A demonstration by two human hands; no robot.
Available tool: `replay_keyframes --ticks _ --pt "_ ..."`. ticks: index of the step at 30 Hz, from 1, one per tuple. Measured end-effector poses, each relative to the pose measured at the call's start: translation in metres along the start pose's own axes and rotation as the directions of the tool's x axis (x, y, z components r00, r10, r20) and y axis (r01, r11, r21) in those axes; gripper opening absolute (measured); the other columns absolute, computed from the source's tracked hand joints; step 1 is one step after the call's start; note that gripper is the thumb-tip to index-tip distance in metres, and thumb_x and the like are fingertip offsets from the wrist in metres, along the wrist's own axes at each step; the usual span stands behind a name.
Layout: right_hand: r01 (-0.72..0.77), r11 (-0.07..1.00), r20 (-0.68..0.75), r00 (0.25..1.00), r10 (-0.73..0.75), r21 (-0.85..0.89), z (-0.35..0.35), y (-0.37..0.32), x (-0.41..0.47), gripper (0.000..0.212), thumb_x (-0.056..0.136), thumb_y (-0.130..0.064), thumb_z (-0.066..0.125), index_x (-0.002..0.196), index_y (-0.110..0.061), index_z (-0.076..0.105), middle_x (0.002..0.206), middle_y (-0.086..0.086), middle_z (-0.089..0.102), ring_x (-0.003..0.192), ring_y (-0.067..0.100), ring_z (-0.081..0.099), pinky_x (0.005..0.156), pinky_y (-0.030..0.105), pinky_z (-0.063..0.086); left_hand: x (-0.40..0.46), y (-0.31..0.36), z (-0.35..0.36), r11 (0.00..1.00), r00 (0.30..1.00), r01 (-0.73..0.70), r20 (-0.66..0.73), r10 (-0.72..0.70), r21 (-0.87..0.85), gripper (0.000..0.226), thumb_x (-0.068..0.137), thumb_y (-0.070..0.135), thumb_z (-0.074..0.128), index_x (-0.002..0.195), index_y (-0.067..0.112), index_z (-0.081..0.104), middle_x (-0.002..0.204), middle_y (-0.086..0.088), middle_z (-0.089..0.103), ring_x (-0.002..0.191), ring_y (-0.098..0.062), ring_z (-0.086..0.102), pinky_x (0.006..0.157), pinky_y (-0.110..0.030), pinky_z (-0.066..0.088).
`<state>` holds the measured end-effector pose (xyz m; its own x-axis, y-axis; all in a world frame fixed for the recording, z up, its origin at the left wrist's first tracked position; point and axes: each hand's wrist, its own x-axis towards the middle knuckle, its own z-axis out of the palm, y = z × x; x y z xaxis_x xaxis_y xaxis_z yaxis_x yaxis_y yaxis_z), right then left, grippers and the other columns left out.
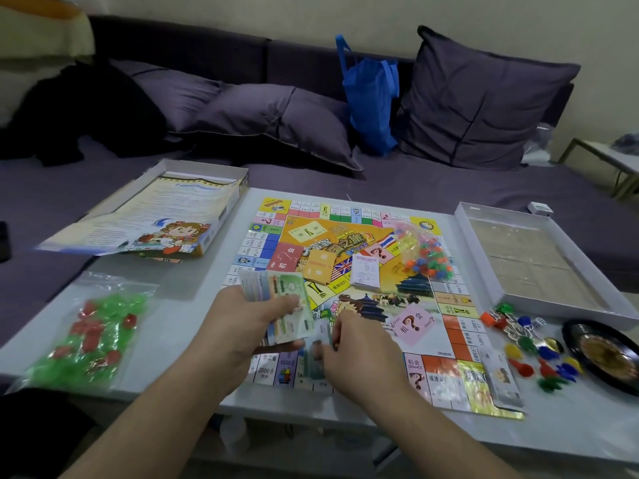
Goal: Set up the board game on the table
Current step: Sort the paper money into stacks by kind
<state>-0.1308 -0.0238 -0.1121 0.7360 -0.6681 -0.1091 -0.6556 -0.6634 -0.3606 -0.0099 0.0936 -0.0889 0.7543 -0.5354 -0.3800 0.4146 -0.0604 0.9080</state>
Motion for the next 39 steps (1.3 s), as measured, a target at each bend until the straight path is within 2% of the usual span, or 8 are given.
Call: replay_keyframes --ticks 2,5,10,13,19,32,34,39 --pt "0.025 0.999 -0.016 1.000 -0.026 -0.045 -0.003 -0.002 -0.002 0.026 0.097 -0.042 0.067 0.105 -0.023 0.051 0.095 -0.006 0.058 0.084 0.018 0.055 0.059 0.034 0.041 -0.001 0.001 0.000 1.000 1.000 0.009 0.015 -0.009 -0.006 0.036 0.083 0.001 0.082 0.116 -0.003 0.067 0.096 -0.019 0.080 0.083 -0.039 0.079 0.065 -0.056 0.065" --pt "0.059 0.948 -0.048 0.998 -0.047 0.312 -0.008 0.003 0.006 0.008 0.100 -0.017 0.059 0.094 -0.023 0.057 0.088 -0.006 0.063 0.078 0.013 0.060 0.063 0.030 0.050 -0.003 0.003 0.000 1.000 0.998 0.021 0.052 -0.021 -0.012 0.036 0.081 0.000 0.083 0.114 -0.002 0.068 0.096 -0.020 0.080 0.083 -0.040 0.079 0.060 -0.053 0.065" --pt "-0.061 0.445 0.102 0.992 -0.069 0.894 -0.026 0.004 0.009 0.011 0.101 -0.009 0.061 0.092 -0.002 0.063 0.077 0.012 0.062 0.063 0.021 0.056 0.047 0.029 0.041 -0.011 0.004 0.005 0.999 0.991 0.032 0.129 -0.037 0.043 0.036 0.078 0.006 0.085 0.111 0.000 0.071 0.095 -0.020 0.079 0.085 -0.039 0.079 0.064 -0.052 0.066" --pt "0.001 0.558 0.059 0.994 -0.090 0.830 -0.024 0.003 0.011 0.009 0.098 -0.012 0.072 0.095 -0.004 0.066 0.071 0.009 0.064 0.055 0.017 0.054 0.046 0.028 0.043 -0.014 0.007 0.005 0.998 0.986 0.052 0.159 -0.059 0.045 0.045 0.073 0.011 0.086 0.114 0.001 0.071 0.098 -0.021 0.079 0.087 -0.039 0.079 0.062 -0.049 0.066" --pt "-0.039 0.475 0.014 0.998 0.056 0.879 -0.024 -0.001 0.019 0.010 0.095 -0.008 0.075 0.098 -0.005 0.066 0.072 0.009 0.065 0.052 0.014 0.055 0.047 0.025 0.045 -0.007 0.019 -0.016 0.995 0.995 0.095 0.042 -0.094 -0.019 0.044 0.073 0.005 0.083 0.114 -0.003 0.067 0.096 -0.024 0.078 0.082 -0.040 0.078 0.058 -0.051 0.064" --pt "0.067 0.752 0.019 0.994 -0.105 0.655 0.036 -0.060 0.024 0.014 0.096 -0.015 0.074 0.093 -0.026 0.066 0.095 -0.008 0.069 0.087 0.011 0.068 0.074 0.029 0.062 0.015 0.032 -0.077 0.999 0.978 0.035 -0.204 -0.039 -0.020 0.030 0.080 0.001 0.084 0.107 -0.002 0.071 0.091 -0.021 0.079 0.078 -0.036 0.079 0.055 -0.048 0.065" --pt "0.095 0.800 0.011 0.992 -0.125 0.593 0.044 -0.069 0.024 0.011 0.097 -0.019 0.073 0.096 -0.027 0.065 0.095 -0.011 0.066 0.086 0.004 0.063 0.071 0.021 0.055 0.014 0.033 -0.078 0.999 0.980 0.031 -0.196 -0.034 -0.018 0.030 0.079 0.002 0.084 0.106 -0.002 0.071 0.088 -0.021 0.079 0.075 -0.035 0.079 0.056 -0.049 0.065" --pt "0.264 0.946 -0.052 0.965 -0.259 0.190 0.059 -0.078 0.020 0.010 0.097 -0.019 0.065 0.102 -0.026 0.059 0.099 -0.007 0.062 0.090 0.016 0.060 0.076 0.043 0.059 0.013 0.034 -0.076 1.000 0.988 0.026 -0.149 -0.026 -0.001 0.030 0.079 0.002 0.084 0.106 0.000 0.072 0.089 -0.020 0.079 0.076 -0.035 0.079 0.057 -0.047 0.065"
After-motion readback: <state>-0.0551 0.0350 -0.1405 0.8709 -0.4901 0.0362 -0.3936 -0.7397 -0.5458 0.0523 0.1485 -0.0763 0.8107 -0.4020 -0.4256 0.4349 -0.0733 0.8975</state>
